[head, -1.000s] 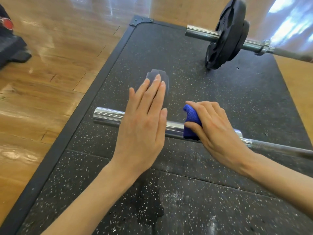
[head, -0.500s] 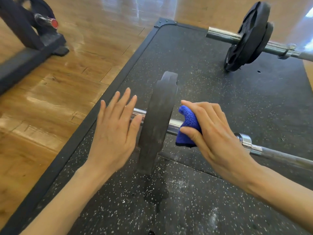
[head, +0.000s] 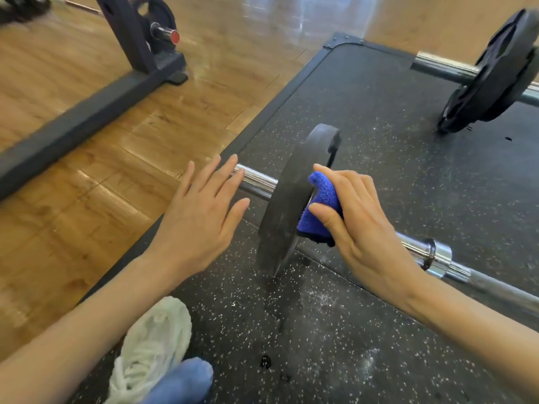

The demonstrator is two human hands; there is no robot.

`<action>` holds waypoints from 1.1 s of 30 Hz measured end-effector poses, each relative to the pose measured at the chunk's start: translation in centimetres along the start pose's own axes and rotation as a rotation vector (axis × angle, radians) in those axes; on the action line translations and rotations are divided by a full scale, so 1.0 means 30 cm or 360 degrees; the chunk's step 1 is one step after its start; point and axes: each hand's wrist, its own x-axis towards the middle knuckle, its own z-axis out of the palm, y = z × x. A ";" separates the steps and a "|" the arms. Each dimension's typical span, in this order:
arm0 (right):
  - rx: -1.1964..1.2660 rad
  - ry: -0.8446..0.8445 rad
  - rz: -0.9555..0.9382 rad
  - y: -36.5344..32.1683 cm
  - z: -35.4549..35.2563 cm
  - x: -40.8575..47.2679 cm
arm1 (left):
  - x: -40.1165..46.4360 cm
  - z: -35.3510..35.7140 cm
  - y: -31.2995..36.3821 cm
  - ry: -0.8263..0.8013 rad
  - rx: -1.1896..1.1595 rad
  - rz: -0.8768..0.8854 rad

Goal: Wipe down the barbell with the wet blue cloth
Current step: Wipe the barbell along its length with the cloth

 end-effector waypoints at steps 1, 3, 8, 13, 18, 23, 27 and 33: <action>0.0008 -0.0001 -0.0007 -0.008 0.000 0.004 | 0.003 -0.003 -0.007 -0.0013 0.0036 0.0001; 0.0014 0.0015 -0.0029 -0.022 0.000 0.010 | 0.010 -0.002 -0.035 -0.0051 0.0101 0.0026; -0.0031 0.0076 0.0009 -0.036 0.013 0.019 | 0.066 0.024 -0.133 -0.0113 0.0152 0.0129; -0.0122 0.0111 0.0067 -0.064 0.033 0.053 | 0.147 0.106 -0.183 -0.0123 0.0009 0.0223; -0.0258 0.0122 0.0081 -0.119 0.076 0.139 | 0.246 0.169 -0.266 -0.0101 -0.0030 0.0345; -0.0500 0.0080 0.0114 -0.193 0.125 0.258 | 0.334 0.208 -0.344 -0.0140 -0.0125 0.0485; -0.0826 0.0044 0.0082 -0.232 0.204 0.333 | 0.385 0.224 -0.377 -0.0138 -0.0240 0.0599; -0.1320 0.0069 0.0335 -0.204 0.446 0.378 | 0.389 0.268 -0.420 -0.0178 -0.0449 0.0741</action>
